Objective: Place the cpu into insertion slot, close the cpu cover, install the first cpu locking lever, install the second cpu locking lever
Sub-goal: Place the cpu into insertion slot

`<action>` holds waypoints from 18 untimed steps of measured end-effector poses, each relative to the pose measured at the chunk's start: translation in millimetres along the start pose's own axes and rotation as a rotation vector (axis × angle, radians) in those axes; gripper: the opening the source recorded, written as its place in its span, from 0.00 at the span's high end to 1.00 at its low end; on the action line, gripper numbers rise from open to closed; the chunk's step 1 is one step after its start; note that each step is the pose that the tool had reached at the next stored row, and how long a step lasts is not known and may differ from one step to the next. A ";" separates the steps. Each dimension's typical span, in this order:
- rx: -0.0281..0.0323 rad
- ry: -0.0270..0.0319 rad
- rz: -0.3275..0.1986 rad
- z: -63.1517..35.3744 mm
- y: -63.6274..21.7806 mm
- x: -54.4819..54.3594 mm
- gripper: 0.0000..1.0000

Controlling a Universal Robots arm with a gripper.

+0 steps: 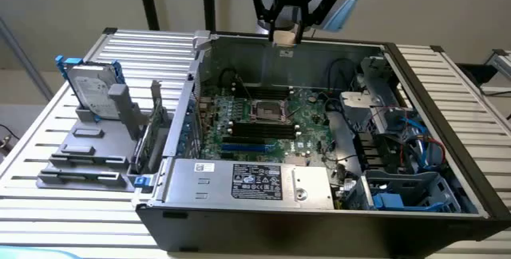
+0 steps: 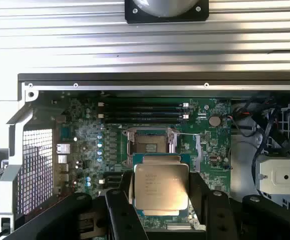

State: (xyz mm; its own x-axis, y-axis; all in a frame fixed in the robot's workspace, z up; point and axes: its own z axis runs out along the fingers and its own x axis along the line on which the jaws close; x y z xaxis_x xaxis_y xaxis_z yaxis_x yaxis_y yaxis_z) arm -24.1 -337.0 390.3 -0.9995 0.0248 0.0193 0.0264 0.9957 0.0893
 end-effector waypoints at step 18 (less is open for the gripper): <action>0.0001 -0.0049 0.049 3.6 -0.2 1.4 0.46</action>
State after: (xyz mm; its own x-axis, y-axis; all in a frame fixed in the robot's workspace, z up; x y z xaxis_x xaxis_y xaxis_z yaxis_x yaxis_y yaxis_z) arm -25.5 -336.8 386.7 -0.9971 0.0739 0.0188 0.0753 0.9932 0.0882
